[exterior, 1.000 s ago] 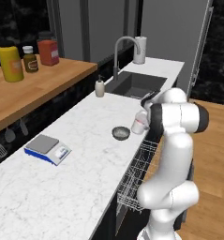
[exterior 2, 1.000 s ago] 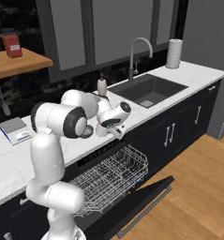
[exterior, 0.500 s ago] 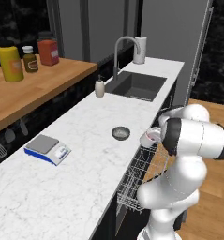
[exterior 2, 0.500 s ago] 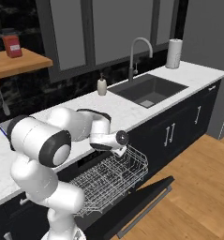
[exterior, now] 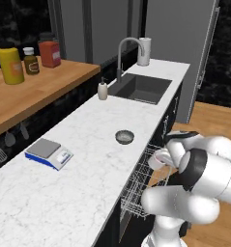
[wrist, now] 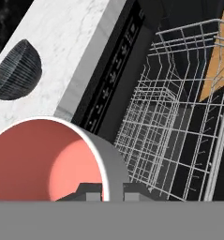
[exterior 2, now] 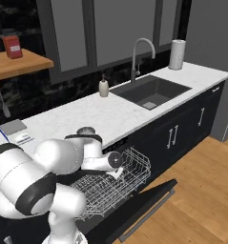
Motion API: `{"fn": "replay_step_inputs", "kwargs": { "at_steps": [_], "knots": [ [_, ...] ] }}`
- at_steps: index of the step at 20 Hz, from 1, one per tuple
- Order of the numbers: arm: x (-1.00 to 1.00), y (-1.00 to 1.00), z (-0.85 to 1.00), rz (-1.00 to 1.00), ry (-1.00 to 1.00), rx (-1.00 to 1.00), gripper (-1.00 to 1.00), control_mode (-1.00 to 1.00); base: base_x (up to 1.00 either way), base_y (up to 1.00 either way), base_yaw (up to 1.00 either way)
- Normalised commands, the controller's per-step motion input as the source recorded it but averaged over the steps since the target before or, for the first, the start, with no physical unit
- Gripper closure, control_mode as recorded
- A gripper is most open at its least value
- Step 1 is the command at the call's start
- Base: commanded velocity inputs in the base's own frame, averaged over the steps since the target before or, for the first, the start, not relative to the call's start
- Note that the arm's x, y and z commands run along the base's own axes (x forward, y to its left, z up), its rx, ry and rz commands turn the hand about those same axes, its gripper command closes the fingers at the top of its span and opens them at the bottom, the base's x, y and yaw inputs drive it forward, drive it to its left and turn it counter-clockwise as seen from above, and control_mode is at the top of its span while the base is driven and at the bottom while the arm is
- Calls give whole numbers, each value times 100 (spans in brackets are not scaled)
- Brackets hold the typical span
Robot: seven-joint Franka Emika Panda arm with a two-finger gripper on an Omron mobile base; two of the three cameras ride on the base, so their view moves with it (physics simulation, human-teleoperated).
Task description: Pick up the cup and bowl from the counter, place them in the dishwasher, and close the dishwasher door.
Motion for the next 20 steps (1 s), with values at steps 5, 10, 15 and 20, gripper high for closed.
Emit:
{"fn": "replay_step_inputs", "kwargs": {
  "at_steps": [5, 10, 15, 20],
  "knots": [
    [9, -28, -29, 0, 15, 0, 100, -100, 0, 0, 0],
    [37, -26, -58, 0, 8, 0, 100, -100, 0, 0, 0],
    [37, -22, -76, 1, 0, -1, 100, -100, 0, 0, 0],
    [21, -33, -59, 4, -8, 0, 100, -100, 0, 0, 0]
  ]
}}
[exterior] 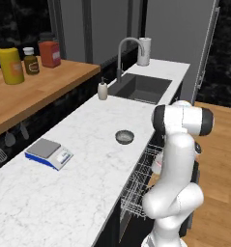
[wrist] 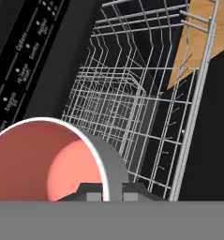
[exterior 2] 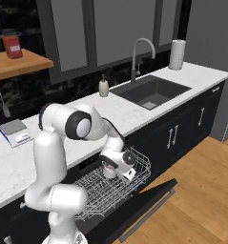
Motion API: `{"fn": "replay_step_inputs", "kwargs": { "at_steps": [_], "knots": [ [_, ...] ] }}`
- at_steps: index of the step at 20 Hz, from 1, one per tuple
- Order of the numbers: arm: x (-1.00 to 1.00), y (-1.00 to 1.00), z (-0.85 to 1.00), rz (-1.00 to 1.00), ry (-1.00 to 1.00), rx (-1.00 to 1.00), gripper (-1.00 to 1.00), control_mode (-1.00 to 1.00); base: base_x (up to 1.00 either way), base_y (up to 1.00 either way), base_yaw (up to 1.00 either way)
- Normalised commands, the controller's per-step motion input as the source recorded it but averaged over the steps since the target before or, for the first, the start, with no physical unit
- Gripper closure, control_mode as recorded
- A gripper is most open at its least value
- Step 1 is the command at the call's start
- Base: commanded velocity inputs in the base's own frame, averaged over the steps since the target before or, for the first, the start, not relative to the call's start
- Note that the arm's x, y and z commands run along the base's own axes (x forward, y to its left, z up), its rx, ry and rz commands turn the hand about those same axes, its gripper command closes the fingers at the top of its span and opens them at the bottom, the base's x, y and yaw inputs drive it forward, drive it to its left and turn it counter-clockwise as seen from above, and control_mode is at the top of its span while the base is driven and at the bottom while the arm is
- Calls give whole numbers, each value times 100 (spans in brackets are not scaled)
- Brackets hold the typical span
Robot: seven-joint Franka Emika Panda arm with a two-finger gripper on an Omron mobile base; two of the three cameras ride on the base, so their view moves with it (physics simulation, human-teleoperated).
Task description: Pick up the cup and bowl from the counter, place them in the dishwasher, and close the dishwasher door.
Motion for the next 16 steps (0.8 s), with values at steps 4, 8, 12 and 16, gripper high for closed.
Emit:
{"fn": "replay_step_inputs", "kwargs": {
  "at_steps": [4, 8, 12, 16],
  "knots": [
    [39, -12, -51, 7, -8, 0, 100, -100, 0, 0, 0],
    [53, 0, -26, 2, -2, 0, 100, -100, 0, 0, 0],
    [38, 0, -55, 2, -2, 0, 100, -100, 0, 0, 0],
    [33, 0, -71, 2, 0, 0, 100, -100, 0, 0, 0]
  ]
}}
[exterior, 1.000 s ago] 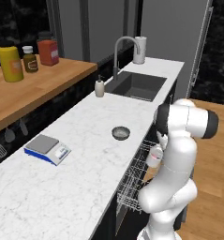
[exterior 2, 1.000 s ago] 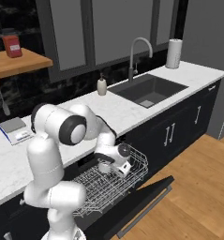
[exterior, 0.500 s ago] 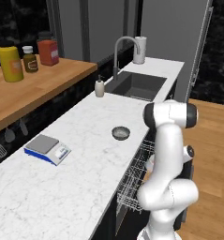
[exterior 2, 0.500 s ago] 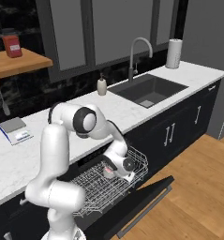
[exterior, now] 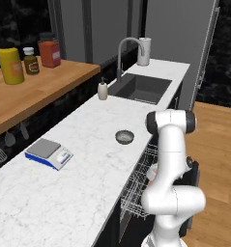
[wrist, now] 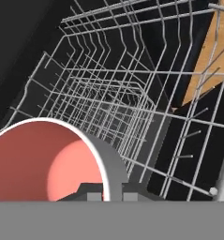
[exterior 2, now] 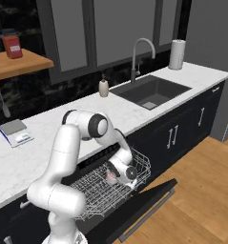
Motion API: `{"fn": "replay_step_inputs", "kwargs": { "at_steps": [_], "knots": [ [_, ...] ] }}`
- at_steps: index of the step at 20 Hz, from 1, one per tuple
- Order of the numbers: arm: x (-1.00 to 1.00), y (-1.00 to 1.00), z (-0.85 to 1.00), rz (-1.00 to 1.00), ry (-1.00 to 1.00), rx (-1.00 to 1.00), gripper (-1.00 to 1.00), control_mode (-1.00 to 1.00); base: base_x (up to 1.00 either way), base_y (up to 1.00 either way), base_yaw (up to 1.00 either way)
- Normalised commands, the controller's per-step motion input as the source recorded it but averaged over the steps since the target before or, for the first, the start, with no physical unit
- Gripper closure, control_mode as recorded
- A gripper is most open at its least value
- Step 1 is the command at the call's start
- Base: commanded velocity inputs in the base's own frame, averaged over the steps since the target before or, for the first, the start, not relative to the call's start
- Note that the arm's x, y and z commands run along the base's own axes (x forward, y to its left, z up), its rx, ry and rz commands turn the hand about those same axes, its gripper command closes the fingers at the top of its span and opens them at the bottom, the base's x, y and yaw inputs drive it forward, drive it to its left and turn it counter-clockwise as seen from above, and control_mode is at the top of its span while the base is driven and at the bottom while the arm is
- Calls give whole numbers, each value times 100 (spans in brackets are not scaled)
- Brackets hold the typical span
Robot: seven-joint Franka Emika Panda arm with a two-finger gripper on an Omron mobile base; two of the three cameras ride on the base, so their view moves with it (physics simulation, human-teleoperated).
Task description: Pick up the cup and bowl from the counter, place them in the dishwasher, and close the dishwasher door.
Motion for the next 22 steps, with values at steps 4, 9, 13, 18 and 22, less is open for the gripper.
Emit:
{"fn": "replay_step_inputs", "kwargs": {
  "at_steps": [4, 9, 13, 18, 22],
  "knots": [
    [28, 0, -79, 2, 0, 0, 100, -100, 0, 0, 0],
    [23, -10, -76, 3, 0, 0, 100, -100, 0, 0, 0],
    [6, -23, -95, 1, 3, -5, -100, -100, 0, 0, 0],
    [-41, -74, -82, 0, 0, 0, -100, -100, 0, 0, 0],
    [-78, -96, -65, 0, 0, 0, -100, -100, 0, 0, 0]
  ]
}}
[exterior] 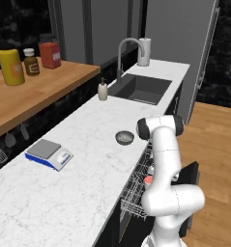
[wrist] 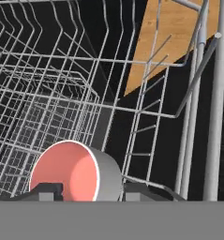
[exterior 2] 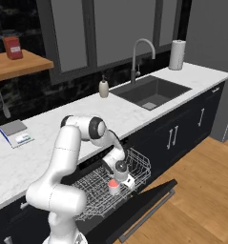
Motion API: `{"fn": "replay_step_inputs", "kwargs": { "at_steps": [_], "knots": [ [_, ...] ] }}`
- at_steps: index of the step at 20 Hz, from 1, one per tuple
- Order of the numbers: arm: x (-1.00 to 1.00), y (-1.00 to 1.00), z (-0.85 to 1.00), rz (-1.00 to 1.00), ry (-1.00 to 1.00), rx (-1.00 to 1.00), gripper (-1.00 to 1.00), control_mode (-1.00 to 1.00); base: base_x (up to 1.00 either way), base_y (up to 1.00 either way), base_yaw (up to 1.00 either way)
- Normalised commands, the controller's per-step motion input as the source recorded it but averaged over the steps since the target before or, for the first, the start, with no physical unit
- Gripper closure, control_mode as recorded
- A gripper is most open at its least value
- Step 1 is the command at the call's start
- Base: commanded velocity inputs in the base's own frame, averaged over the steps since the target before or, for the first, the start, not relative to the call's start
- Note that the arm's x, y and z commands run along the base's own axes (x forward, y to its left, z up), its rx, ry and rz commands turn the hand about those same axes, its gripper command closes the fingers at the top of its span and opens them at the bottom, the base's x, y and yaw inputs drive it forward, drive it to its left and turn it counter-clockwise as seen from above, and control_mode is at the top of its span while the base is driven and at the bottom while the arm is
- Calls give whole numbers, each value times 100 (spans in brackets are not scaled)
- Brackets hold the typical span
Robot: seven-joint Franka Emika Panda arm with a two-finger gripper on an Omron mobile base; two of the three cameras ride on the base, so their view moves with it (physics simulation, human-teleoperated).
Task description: Pick up the cup and bowl from the counter, place them in the dishwasher, and close the dishwasher door.
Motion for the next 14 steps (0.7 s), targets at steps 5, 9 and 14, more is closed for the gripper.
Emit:
{"fn": "replay_step_inputs", "kwargs": {
  "at_steps": [5, 9, 14],
  "knots": [
    [-88, -90, -13, 0, -1, 12, -100, -100, 0, 0, 0],
    [-57, -43, 88, 0, -17, 24, -100, -100, 0, 0, 0],
    [-48, -1, 100, 0, -26, 15, -100, -100, 0, 0, 0]
  ]
}}
